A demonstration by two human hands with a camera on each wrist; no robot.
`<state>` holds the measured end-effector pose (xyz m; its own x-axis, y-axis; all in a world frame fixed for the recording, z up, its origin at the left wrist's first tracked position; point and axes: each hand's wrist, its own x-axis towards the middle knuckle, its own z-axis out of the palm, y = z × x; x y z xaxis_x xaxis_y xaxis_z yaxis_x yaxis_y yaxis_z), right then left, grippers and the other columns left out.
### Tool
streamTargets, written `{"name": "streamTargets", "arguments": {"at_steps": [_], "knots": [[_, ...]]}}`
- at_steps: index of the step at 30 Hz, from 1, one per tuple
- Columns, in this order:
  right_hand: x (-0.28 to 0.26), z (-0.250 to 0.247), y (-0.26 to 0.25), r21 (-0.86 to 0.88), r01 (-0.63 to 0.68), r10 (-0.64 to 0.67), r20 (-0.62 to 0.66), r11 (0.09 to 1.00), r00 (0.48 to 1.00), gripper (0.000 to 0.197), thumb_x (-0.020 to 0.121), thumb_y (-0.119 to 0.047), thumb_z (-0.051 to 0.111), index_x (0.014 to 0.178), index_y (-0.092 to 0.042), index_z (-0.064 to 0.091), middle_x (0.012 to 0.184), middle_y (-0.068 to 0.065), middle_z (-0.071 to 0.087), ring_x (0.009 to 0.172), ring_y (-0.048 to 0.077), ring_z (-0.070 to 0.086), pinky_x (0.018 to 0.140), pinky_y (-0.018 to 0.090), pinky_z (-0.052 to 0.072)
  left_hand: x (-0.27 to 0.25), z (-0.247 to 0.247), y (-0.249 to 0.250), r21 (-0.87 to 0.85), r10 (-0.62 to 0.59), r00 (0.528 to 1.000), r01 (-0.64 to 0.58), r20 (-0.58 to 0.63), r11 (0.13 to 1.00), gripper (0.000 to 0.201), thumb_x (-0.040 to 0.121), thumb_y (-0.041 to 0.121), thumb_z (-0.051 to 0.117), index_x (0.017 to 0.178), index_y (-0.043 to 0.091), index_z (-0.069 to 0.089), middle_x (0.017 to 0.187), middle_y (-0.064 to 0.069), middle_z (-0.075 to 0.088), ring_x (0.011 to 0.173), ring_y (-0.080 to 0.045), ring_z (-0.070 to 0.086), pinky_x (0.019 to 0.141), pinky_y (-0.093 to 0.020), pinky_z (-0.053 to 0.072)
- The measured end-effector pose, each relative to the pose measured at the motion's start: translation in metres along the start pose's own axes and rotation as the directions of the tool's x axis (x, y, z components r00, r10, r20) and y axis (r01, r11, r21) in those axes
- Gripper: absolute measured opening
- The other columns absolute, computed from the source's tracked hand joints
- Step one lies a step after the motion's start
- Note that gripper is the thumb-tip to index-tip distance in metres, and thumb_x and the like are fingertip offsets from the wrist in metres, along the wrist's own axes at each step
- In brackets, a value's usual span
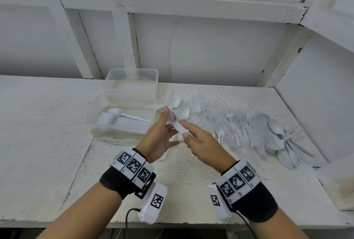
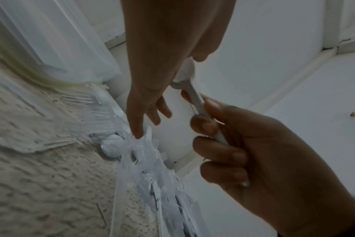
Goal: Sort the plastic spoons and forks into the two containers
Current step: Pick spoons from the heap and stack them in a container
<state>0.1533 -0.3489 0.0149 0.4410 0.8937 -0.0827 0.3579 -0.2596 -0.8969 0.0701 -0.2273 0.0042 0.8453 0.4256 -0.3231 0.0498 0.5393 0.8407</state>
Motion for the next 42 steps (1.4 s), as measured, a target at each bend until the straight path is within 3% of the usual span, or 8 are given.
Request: {"name": "streamTargets", "arguments": {"at_steps": [3,9,14,20,27,32,37,42], "knots": [[0.004,-0.007,-0.002,0.368,-0.145,0.096,0.148,0.919,0.984,0.035,0.100,-0.013,0.034,0.118,-0.039,0.050,0.061,-0.008,0.041,0.044,0.005,0.031,0.042,0.019,0.026,0.002,-0.005,0.009,-0.080,0.131,0.990,-0.134,-0.045,0.988,0.044,0.078,0.049,0.049,0.115,0.027,0.052,0.118,-0.003,0.064,0.112,-0.018,0.058,0.097,-0.043,0.045],[0.021,-0.003,-0.003,0.516,-0.218,0.058,0.307,0.829,0.950,0.038,0.099,-0.013,0.024,0.119,-0.020,0.055,0.052,-0.003,0.040,0.037,0.007,0.028,0.037,0.018,0.026,0.006,-0.006,0.027,-0.196,0.276,0.959,-0.285,-0.072,0.938,0.015,0.094,0.022,0.046,0.088,0.012,0.055,0.074,-0.001,0.064,0.081,-0.018,0.066,0.068,-0.032,0.057],[0.030,0.003,-0.007,-0.060,-0.008,0.013,0.078,0.998,0.997,0.024,0.101,-0.025,0.031,0.117,-0.024,0.049,0.076,0.001,0.061,0.055,0.014,0.057,0.052,0.028,0.046,0.013,-0.010,0.034,-0.242,0.200,0.942,-0.266,-0.268,0.933,0.021,0.099,0.019,0.043,0.080,0.010,0.049,0.062,-0.002,0.050,0.061,-0.016,0.050,0.063,-0.029,0.053],[0.047,0.019,-0.001,-0.804,0.264,-0.559,-0.100,0.533,0.823,0.040,0.094,-0.034,0.037,0.120,-0.014,0.060,0.081,0.002,0.066,0.061,0.018,0.060,0.044,0.027,0.044,0.014,-0.013,0.053,-0.487,-0.012,0.906,-0.217,-0.424,0.846,0.028,0.099,0.026,0.045,0.079,0.008,0.043,0.072,-0.006,0.039,0.063,-0.016,0.043,0.065,-0.032,0.047],[0.071,0.023,-0.007,-0.863,0.323,-0.671,-0.025,0.389,0.741,0.036,0.091,-0.024,0.038,0.102,-0.005,0.066,0.066,0.004,0.061,0.045,0.017,0.053,0.036,0.020,0.035,0.012,-0.029,0.068,-0.463,-0.032,0.917,-0.170,-0.398,0.870,0.027,0.100,0.029,0.042,0.092,0.004,0.045,0.086,-0.010,0.045,0.072,-0.018,0.049,0.096,-0.040,0.044],[0.089,0.014,-0.024,-0.766,0.278,-0.496,-0.062,0.580,0.866,0.032,0.099,-0.023,0.041,0.121,-0.007,0.058,0.084,0.008,0.063,0.064,0.025,0.059,0.050,0.027,0.036,0.010,-0.067,0.095,0.224,0.064,0.968,-0.009,-0.241,0.974,0.042,0.098,0.048,0.031,0.103,0.014,0.056,0.098,-0.007,0.065,0.091,-0.020,0.063,0.086,-0.036,0.048],[0.118,0.008,-0.037,-0.778,0.208,-0.318,0.012,0.592,0.948,0.033,0.101,-0.028,0.035,0.128,-0.016,0.049,0.099,0.008,0.060,0.086,0.026,0.057,0.064,0.031,0.039,0.019,-0.119,0.122,0.937,0.179,0.966,0.120,-0.187,0.329,0.030,0.101,0.028,0.036,0.113,0.012,0.059,0.114,-0.006,0.063,0.100,-0.020,0.056,0.086,-0.031,0.042],[0.149,0.024,-0.042,-0.837,0.207,-0.233,0.099,0.506,0.968,0.028,0.101,-0.026,0.034,0.116,-0.013,0.053,0.101,0.008,0.057,0.088,0.027,0.057,0.062,0.029,0.034,0.039,-0.150,0.121,0.960,0.022,0.980,0.200,-0.199,-0.197,0.036,0.100,0.014,0.032,0.129,0.012,0.053,0.133,-0.007,0.053,0.119,-0.024,0.049,0.098,-0.029,0.036]]}}
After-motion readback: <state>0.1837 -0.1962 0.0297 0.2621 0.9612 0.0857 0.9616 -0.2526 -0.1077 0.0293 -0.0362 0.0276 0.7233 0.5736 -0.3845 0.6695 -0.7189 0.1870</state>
